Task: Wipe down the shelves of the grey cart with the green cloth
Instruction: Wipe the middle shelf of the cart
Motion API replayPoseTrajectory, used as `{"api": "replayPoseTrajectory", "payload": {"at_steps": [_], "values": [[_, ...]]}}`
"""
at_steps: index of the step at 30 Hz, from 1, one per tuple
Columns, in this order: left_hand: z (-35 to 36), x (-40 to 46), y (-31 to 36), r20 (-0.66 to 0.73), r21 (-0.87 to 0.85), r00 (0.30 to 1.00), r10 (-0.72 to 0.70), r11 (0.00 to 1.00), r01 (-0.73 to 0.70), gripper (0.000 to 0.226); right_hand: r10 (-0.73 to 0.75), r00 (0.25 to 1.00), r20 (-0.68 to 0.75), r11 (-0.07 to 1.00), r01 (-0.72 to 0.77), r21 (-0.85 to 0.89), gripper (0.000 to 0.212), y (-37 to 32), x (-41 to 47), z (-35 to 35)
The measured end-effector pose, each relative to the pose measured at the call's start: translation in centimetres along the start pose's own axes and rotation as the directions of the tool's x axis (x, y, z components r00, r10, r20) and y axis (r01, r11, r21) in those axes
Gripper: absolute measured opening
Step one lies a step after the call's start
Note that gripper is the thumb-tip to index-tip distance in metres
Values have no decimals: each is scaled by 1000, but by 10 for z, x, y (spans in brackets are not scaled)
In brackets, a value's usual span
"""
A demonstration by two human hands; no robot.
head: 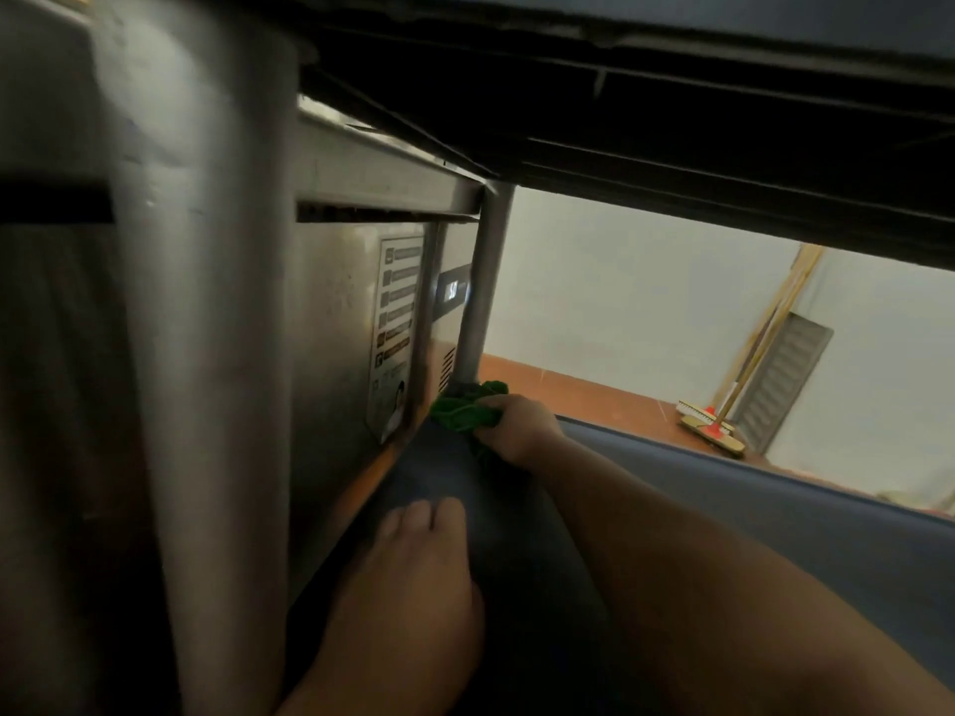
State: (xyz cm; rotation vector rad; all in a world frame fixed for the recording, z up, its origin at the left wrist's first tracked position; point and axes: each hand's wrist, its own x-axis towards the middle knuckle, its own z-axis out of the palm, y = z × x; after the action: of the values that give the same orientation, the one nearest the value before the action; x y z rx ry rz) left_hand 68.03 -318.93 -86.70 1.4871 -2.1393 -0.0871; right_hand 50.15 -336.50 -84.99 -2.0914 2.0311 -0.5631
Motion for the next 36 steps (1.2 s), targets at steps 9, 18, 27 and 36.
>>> {"api": "replayPoseTrajectory", "payload": {"at_steps": [9, 18, 27, 36], "values": [[-9, -2, 10, -149, -128, 988, -30, 992, 11, 28, -411, 895, 171, 910, 391, 140, 31, -8, -134, -13], [-16, -29, 60, 16, -217, 981, 192, 959, -184, 34, -567, 795, 216, 816, 506, 280, 46, 18, -282, -61], [-5, -43, 129, 27, -273, 958, 286, 924, -268, 30, -422, 884, 200, 907, 412, 90, 55, 86, -318, -100], [22, -38, 180, 167, -211, 927, 337, 930, -300, 41, 426, 884, -192, 893, -445, -66, 40, 259, -368, -172]]}}
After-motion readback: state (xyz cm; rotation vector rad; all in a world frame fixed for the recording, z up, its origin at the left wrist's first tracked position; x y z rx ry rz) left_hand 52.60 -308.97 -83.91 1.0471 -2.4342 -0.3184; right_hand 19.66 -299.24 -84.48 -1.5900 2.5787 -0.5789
